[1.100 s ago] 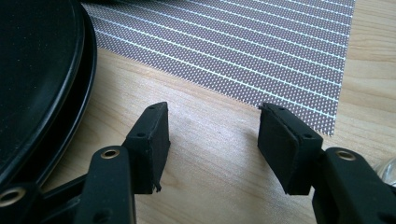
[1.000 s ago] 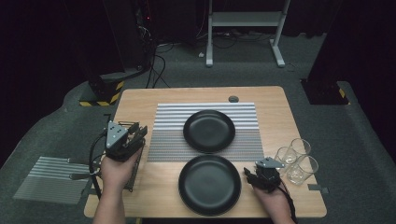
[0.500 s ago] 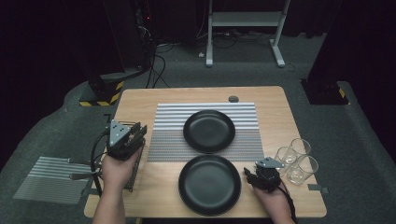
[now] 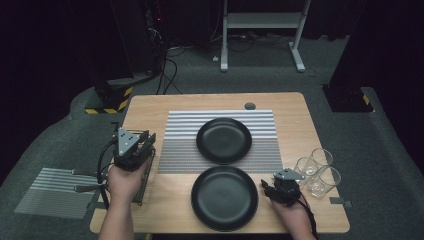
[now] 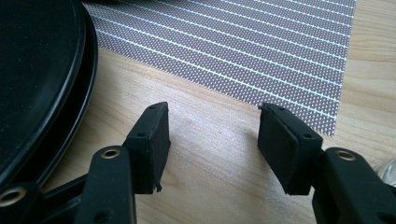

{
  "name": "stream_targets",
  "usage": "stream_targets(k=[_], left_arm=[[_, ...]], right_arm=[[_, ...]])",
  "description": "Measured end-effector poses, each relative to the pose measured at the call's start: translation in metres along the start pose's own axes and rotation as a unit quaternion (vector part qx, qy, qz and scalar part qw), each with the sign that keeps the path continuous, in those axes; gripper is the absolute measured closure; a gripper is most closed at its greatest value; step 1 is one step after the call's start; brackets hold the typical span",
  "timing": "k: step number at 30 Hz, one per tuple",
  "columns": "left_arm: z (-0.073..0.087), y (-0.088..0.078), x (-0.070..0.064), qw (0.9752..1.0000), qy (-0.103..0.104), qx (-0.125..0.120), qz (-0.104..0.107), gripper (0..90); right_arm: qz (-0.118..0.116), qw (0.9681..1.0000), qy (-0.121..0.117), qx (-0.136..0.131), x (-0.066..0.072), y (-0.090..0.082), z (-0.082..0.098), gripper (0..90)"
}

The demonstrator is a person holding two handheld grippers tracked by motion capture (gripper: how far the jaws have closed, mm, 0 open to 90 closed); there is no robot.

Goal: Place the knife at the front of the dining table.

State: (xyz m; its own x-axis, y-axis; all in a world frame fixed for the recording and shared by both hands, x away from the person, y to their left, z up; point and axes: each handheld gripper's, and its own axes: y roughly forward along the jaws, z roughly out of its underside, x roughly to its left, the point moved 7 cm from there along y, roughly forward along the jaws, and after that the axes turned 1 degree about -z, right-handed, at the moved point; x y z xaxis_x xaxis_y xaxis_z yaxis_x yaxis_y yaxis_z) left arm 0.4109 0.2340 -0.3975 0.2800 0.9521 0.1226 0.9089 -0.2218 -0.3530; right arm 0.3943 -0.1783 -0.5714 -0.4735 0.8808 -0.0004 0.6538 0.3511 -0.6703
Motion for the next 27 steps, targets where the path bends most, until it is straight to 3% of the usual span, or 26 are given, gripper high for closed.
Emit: stream_targets(k=[2, 14, 18, 27], left_arm=[[-0.001, 0.0, 0.001, 0.9999, -0.015, -0.006, -0.001, 71.4], [-0.001, -0.004, 0.008, 0.9995, -0.03, -0.009, 0.0, 71.5], [-0.002, -0.005, 0.01, 0.9997, -0.026, -0.003, -0.001, 71.8], [-0.001, -0.012, 0.016, 0.9995, -0.025, -0.017, -0.001, 73.1]], right_arm=[[0.0, 1.0, 0.007, 0.001, 0.001, 0.0, 0.0, 43.2], [-0.002, 1.0, 0.001, -0.001, 0.0, 0.0, 0.0, 43.2], [-0.001, 1.0, -0.002, -0.001, -0.001, 0.0, 0.0, 43.2], [-0.003, 1.0, 0.003, 0.001, 0.001, 0.0, 0.0, 43.2]])
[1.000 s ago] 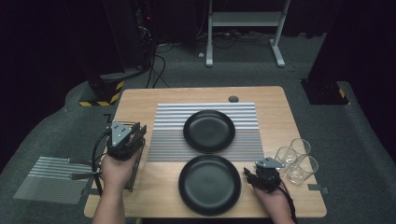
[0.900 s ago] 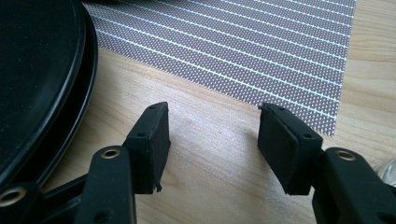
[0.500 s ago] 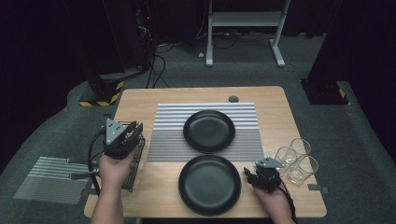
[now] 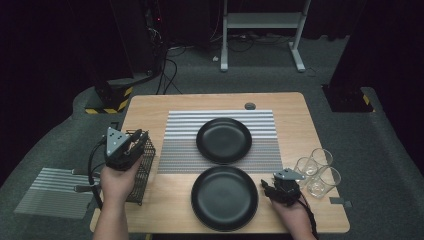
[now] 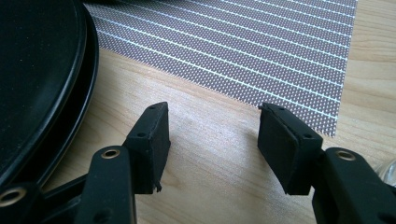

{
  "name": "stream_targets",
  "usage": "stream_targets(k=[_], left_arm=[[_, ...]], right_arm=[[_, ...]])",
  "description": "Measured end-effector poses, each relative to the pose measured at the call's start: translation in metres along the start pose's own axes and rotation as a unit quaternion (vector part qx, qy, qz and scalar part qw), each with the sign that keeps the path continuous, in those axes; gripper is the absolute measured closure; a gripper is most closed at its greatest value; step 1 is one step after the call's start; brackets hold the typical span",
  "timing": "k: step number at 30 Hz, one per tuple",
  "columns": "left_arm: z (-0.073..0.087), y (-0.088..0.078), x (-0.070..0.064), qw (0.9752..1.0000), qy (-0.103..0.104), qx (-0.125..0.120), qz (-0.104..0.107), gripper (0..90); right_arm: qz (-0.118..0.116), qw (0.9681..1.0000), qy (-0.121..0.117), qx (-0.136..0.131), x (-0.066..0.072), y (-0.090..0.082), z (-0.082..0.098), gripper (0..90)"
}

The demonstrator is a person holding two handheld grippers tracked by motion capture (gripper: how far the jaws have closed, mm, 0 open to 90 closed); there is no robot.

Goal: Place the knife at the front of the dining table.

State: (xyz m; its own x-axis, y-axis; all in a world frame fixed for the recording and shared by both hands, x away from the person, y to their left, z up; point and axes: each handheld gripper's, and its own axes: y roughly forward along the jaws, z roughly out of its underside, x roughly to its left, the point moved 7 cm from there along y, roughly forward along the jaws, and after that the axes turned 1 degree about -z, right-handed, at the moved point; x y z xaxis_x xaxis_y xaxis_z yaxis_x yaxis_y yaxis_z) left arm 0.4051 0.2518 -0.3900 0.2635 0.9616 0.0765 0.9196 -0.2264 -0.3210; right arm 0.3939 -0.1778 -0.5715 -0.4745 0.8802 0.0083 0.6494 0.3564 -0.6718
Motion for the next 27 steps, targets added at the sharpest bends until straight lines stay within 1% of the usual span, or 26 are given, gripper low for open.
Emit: stream_targets(k=[2, 4, 5, 7, 8, 9, 10, 11, 12, 13, 14, 15, 17, 19, 20, 22, 23, 25, 26, 27], left_arm=[[0.001, -0.001, 0.001, 0.9999, -0.004, -0.007, 0.008, 72.9], [0.002, -0.002, 0.0, 0.9998, -0.018, -0.012, 0.007, 72.9], [0.001, -0.003, 0.003, 0.9999, 0.001, -0.01, 0.006, 73.0], [0.002, -0.005, 0.004, 0.9999, -0.002, -0.015, 0.004, 73.3], [0.002, -0.006, 0.005, 0.9998, -0.008, -0.017, 0.005, 73.4], [0.002, -0.006, 0.007, 0.9998, -0.006, -0.02, 0.006, 73.5], [0.001, -0.007, 0.008, 0.9996, -0.014, -0.024, 0.005, 73.5], [0.002, -0.009, 0.01, 0.9997, -0.011, -0.022, 0.003, 73.8], [0.002, -0.01, 0.011, 0.9996, -0.009, -0.025, 0.002, 74.0], [0.002, -0.011, 0.012, 0.9996, -0.011, -0.026, 0.001, 74.1], [0.002, -0.012, 0.012, 0.9993, -0.023, -0.029, 0.0, 74.2], [0.003, -0.013, 0.013, 0.9992, -0.027, -0.03, -0.002, 74.2], [0.002, -0.014, 0.015, 0.9994, -0.015, -0.032, -0.002, 74.4], [0.002, -0.015, 0.018, 0.9994, -0.017, -0.031, -0.005, 74.6], [0.002, -0.016, 0.019, 0.9992, -0.023, -0.032, -0.007, 74.8], [0.002, -0.018, 0.023, 0.999, -0.026, -0.035, -0.012, 75.0], [0.002, -0.019, 0.023, 0.9982, -0.042, -0.039, -0.014, 75.2], [0.003, -0.021, 0.027, 0.9987, -0.027, -0.039, -0.016, 75.3], [0.003, -0.022, 0.027, 0.9984, -0.031, -0.043, -0.016, 75.4], [0.003, -0.023, 0.028, 0.9984, -0.031, -0.043, -0.017, 75.5]], right_arm=[[0.0, 1.0, 0.0, 0.0, 0.0, 0.0, 0.0, 43.2], [0.0, 1.0, 0.002, 0.001, 0.001, 0.0, 0.0, 43.2], [0.0, 1.0, 0.002, 0.0, 0.001, 0.0, 0.0, 43.2], [0.001, 1.0, 0.001, 0.001, 0.001, 0.0, 0.0, 43.2], [0.001, 1.0, 0.0, 0.001, 0.001, 0.0, 0.0, 43.2], [0.001, 1.0, 0.0, 0.001, 0.001, 0.0, 0.0, 43.2], [0.001, 1.0, 0.001, 0.001, 0.001, 0.0, 0.0, 43.2], [0.0, 1.0, 0.001, 0.001, 0.001, 0.0, 0.0, 43.2], [0.001, 1.0, 0.0, 0.001, 0.001, 0.0, 0.0, 43.2], [0.0, 1.0, 0.002, 0.002, 0.001, 0.0, 0.0, 43.2], [0.001, 1.0, 0.001, 0.001, 0.001, 0.0, 0.0, 43.2], [0.001, 1.0, 0.0, 0.001, 0.001, 0.0, 0.0, 43.2], [0.001, 1.0, 0.001, 0.001, 0.001, 0.0, 0.0, 43.2], [0.001, 1.0, 0.0, 0.001, 0.001, 0.0, 0.0, 43.1], [0.001, 1.0, 0.0, 0.001, 0.001, 0.0, 0.0, 43.1], [0.001, 1.0, -0.001, 0.001, 0.001, 0.0, 0.0, 43.1], [0.001, 1.0, -0.001, 0.001, 0.001, 0.0, 0.0, 43.1], [0.001, 1.0, 0.0, 0.001, 0.001, 0.0, 0.0, 43.1], [0.001, 1.0, -0.001, 0.001, 0.001, 0.0, 0.0, 43.1], [0.002, 1.0, -0.001, 0.001, 0.001, 0.0, 0.0, 43.1]])
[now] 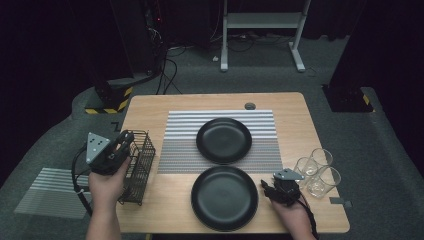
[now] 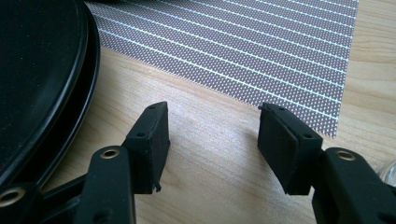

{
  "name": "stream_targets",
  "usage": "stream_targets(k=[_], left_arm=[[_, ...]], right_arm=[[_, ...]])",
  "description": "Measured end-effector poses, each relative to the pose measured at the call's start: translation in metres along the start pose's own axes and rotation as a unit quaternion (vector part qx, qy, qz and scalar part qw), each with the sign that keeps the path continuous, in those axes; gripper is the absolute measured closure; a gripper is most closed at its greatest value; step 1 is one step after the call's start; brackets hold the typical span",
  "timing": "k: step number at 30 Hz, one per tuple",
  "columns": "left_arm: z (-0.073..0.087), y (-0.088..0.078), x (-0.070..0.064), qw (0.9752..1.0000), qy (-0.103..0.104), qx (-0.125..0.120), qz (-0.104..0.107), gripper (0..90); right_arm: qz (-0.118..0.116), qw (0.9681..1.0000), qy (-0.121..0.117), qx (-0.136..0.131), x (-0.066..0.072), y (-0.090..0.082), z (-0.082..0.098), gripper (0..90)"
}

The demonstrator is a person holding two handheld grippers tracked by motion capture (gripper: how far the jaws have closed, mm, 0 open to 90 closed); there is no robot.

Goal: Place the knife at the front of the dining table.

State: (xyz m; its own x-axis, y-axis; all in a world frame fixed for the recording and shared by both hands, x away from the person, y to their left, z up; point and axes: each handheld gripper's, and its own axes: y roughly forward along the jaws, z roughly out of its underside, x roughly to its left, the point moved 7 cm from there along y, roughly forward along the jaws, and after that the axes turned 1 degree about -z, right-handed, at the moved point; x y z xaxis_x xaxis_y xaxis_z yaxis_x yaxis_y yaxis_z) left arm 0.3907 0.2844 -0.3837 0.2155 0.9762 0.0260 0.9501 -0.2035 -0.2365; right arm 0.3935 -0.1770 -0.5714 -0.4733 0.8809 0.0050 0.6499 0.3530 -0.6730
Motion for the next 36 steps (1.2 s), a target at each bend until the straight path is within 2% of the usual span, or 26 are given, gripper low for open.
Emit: stream_targets(k=[7, 9, 10, 11, 13, 14, 15, 18, 20, 22, 24, 25, 27, 29, 32, 33, 35, 36], left_arm=[[0.002, -0.001, 0.003, 1.0, 0.006, -0.002, -0.007, 75.8], [0.004, -0.001, 0.002, 0.9999, -0.011, -0.002, -0.012, 75.9], [0.004, -0.001, 0.005, 0.9999, 0.004, 0.002, -0.01, 75.8], [0.005, 0.0, 0.005, 1.0, -0.003, 0.001, -0.007, 75.8], [0.007, 0.0, 0.005, 1.0, -0.003, 0.003, -0.006, 75.9], [0.007, 0.001, 0.004, 0.9999, -0.012, 0.002, -0.009, 76.0], [0.007, 0.001, 0.006, 1.0, -0.001, 0.002, -0.006, 76.0], [0.009, 0.002, 0.006, 1.0, 0.0, 0.007, -0.007, 76.0], [0.01, 0.003, 0.005, 0.9999, -0.009, 0.009, -0.005, 75.7], [0.011, 0.004, 0.006, 0.9999, -0.006, 0.013, -0.007, 75.7], [0.013, 0.006, 0.005, 0.9996, -0.018, 0.018, -0.012, 75.9], [0.013, 0.006, 0.006, 0.9996, -0.008, 0.023, -0.012, 75.9], [0.014, 0.008, 0.006, 0.9993, -0.018, 0.029, -0.015, 75.9], [0.014, 0.009, 0.007, 0.9994, -0.006, 0.032, -0.014, 75.9], [0.015, 0.009, 0.006, 0.9992, 0.0, 0.037, -0.016, 76.0], [0.015, 0.01, 0.006, 0.9991, -0.001, 0.038, -0.015, 76.0], [0.015, 0.011, 0.005, 0.999, -0.018, 0.037, -0.019, 76.0], [0.015, 0.011, 0.007, 0.999, -0.01, 0.039, -0.02, 76.0]], right_arm=[[0.0, 1.0, 0.0, 0.0, 0.0, 0.0, 0.0, 43.1], [0.0, 1.0, 0.0, 0.0, 0.0, 0.0, 0.0, 43.1], [0.0, 1.0, 0.0, 0.0, 0.0, 0.0, 0.0, 43.1], [0.0, 1.0, 0.0, 0.0, 0.0, 0.0, 0.0, 43.1], [0.0, 1.0, 0.0, 0.0, 0.0, 0.0, 0.0, 43.0], [0.0, 1.0, 0.0, 0.0, 0.0, 0.0, 0.0, 43.1], [0.0, 1.0, 0.0, 0.0, 0.0, 0.0, 0.0, 43.1], [0.0, 1.0, 0.0, 0.0, 0.0, 0.0, 0.0, 43.1], [0.0, 1.0, 0.0, 0.0, 0.0, 0.0, 0.0, 43.1], [0.0, 1.0, 0.0, 0.0, 0.0, 0.0, 0.0, 43.1], [0.0, 1.0, 0.0, 0.0, 0.0, 0.0, 0.0, 43.1], [0.0, 1.0, 0.0, 0.0, 0.0, 0.0, 0.0, 43.1], [0.0, 1.0, 0.0, 0.0, 0.0, 0.0, 0.0, 43.1], [0.0, 1.0, -0.001, 0.0, 0.0, 0.0, 0.0, 43.1], [0.0, 1.0, 0.0, 0.0, 0.0, 0.0, 0.0, 43.0], [0.0, 1.0, 0.0, 0.0, 0.0, 0.0, 0.0, 43.1], [0.0, 1.0, 0.0, 0.0, 0.0, 0.0, 0.0, 43.1], [0.0, 1.0, 0.0, 0.0, 0.0, 0.0, 0.0, 43.1]])
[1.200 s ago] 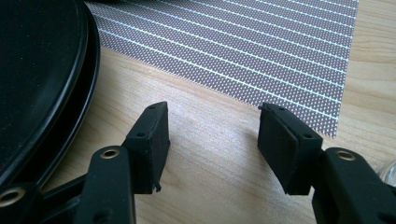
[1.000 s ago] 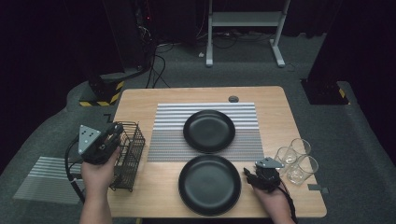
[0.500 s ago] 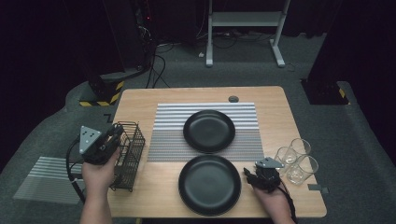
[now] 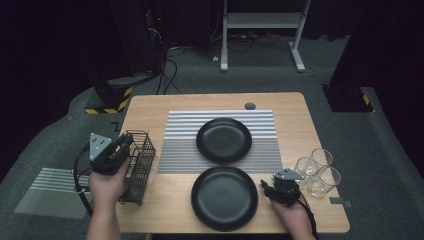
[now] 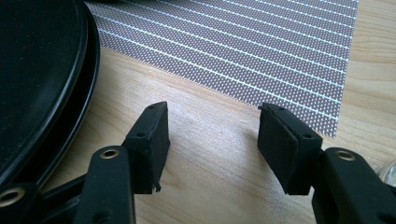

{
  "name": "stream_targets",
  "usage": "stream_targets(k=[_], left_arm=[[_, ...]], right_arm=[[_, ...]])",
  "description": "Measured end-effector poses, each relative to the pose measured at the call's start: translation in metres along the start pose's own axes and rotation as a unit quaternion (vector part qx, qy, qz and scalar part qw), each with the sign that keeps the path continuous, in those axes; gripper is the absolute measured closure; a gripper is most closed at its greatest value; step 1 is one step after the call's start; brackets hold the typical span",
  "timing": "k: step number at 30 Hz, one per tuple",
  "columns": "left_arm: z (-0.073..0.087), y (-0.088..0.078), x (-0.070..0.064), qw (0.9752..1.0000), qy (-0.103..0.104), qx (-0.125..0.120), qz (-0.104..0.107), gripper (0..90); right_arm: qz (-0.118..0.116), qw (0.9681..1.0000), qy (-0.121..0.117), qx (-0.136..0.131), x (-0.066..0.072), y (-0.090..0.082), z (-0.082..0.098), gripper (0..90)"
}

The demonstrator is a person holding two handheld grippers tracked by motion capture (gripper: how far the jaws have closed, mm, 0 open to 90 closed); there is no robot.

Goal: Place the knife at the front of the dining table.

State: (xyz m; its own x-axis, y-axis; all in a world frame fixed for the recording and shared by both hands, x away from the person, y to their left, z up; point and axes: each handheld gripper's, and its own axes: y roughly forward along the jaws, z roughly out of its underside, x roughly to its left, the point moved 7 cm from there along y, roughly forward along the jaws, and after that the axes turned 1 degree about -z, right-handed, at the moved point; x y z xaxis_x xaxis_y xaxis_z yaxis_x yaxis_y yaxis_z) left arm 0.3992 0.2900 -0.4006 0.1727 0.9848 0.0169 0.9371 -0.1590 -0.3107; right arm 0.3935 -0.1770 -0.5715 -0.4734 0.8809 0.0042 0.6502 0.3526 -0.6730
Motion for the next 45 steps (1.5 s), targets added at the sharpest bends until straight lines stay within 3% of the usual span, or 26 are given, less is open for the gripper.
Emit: stream_targets(k=[1, 6, 8, 9, 11, 13, 16, 17, 18, 21, 23, 26, 28, 31, 32, 33, 34, 36, 37, 38, 39, 41, 42, 43, 45], left_arm=[[0.0, 0.0, 0.001, 1.0, 0.007, 0.003, 0.002, 76.0], [0.001, 0.003, -0.002, 0.9999, -0.005, 0.012, 0.0, 75.9], [0.001, 0.003, 0.0, 0.9998, 0.005, 0.016, 0.003, 75.8], [0.002, 0.004, -0.001, 0.9998, -0.009, 0.017, 0.004, 75.7], [0.002, 0.004, 0.0, 0.9998, 0.005, 0.02, 0.004, 75.6], [0.002, 0.004, -0.001, 0.9998, -0.005, 0.019, 0.0, 75.8], [0.001, 0.003, 0.001, 0.9997, 0.01, 0.018, -0.009, 77.1], [0.002, 0.003, -0.001, 0.9998, -0.004, 0.017, -0.013, 77.3], [0.001, 0.002, 0.002, 0.9997, 0.009, 0.017, -0.017, 77.6], [0.0, 0.001, 0.004, 0.9996, 0.011, 0.016, -0.022, 78.2], [0.0, 0.001, 0.001, 0.9997, -0.006, 0.014, -0.021, 78.7], [0.0, 0.0, 0.003, 0.9993, 0.02, 0.019, -0.026, 79.0], [0.0, 0.0, 0.001, 0.9994, 0.002, 0.013, -0.031, 79.3], [-0.003, -0.003, 0.005, 0.9993, 0.017, 0.014, -0.03, 79.6], [-0.004, -0.003, 0.005, 0.9995, 0.002, 0.009, -0.029, 79.5], [-0.005, -0.004, 0.005, 0.9995, -0.001, 0.007, -0.032, 79.6], [-0.005, -0.005, 0.007, 0.9994, 0.008, 0.008, -0.032, 80.1], [-0.008, -0.006, 0.006, 0.9994, -0.008, -0.001, -0.033, 81.3], [-0.009, -0.008, 0.009, 0.9994, 0.006, 0.001, -0.034, 82.2], [-0.01, -0.007, 0.007, 0.9996, -0.02, -0.005, -0.022, 82.7], [-0.01, -0.007, 0.007, 0.9996, -0.02, -0.006, -0.018, 82.8], [-0.009, -0.007, 0.006, 0.9996, -0.009, -0.005, -0.027, 82.9], [-0.009, -0.008, 0.008, 0.9997, 0.008, -0.002, -0.024, 82.9], [-0.009, -0.008, 0.005, 0.9996, -0.012, -0.01, -0.022, 82.9], [-0.008, -0.007, 0.005, 0.9996, -0.019, -0.014, -0.017, 82.9]], right_arm=[[0.0, 1.0, 0.0, 0.0, 0.0, 0.0, 0.0, 43.1], [0.0, 1.0, -0.004, -0.001, 0.0, 0.0, 0.0, 43.0], [0.0, 1.0, -0.004, -0.001, 0.0, 0.0, 0.0, 42.9], [0.0, 1.0, -0.004, -0.001, 0.0, 0.0, 0.0, 42.9], [-0.001, 1.0, -0.007, -0.001, -0.001, 0.0, 0.0, 42.9], [-0.002, 1.0, -0.007, -0.001, 0.0, 0.0, 0.0, 42.9], [-0.002, 1.0, -0.008, -0.001, 0.0, 0.0, 0.0, 42.9], [-0.002, 1.0, -0.008, -0.001, 0.0, 0.0, 0.0, 42.9], [-0.002, 1.0, -0.008, -0.001, 0.0, 0.0, 0.0, 42.9], [-0.002, 1.0, -0.007, -0.001, 0.0, 0.0, 0.0, 43.0], [-0.002, 1.0, -0.007, -0.001, 0.0, 0.0, 0.0, 43.0], [-0.002, 1.0, -0.006, -0.001, 0.0, 0.0, 0.0, 43.0], [-0.002, 1.0, -0.007, -0.001, 0.0, 0.0, 0.0, 43.0], [-0.002, 1.0, -0.007, -0.001, 0.0, 0.0, 0.0, 43.1], [-0.002, 1.0, -0.007, -0.001, 0.0, 0.0, 0.0, 43.1], [-0.002, 1.0, -0.008, -0.001, 0.0, 0.0, 0.0, 43.1], [-0.002, 1.0, -0.008, -0.001, 0.0, 0.0, 0.0, 43.1], [-0.002, 1.0, -0.008, -0.001, 0.0, 0.0, 0.0, 43.1], [-0.002, 1.0, -0.007, -0.001, 0.0, 0.0, 0.0, 43.1], [-0.002, 1.0, -0.007, -0.001, 0.0, 0.0, 0.0, 43.1], [-0.002, 1.0, -0.008, -0.001, 0.0, 0.0, 0.0, 43.1], [-0.002, 1.0, -0.007, -0.001, 0.0, 0.0, 0.0, 43.2], [-0.002, 1.0, -0.007, -0.001, 0.0, 0.0, 0.0, 43.1], [-0.002, 1.0, -0.007, -0.001, 0.0, 0.0, 0.0, 43.1], [-0.002, 1.0, -0.007, -0.001, 0.0, 0.0, 0.0, 43.1]])
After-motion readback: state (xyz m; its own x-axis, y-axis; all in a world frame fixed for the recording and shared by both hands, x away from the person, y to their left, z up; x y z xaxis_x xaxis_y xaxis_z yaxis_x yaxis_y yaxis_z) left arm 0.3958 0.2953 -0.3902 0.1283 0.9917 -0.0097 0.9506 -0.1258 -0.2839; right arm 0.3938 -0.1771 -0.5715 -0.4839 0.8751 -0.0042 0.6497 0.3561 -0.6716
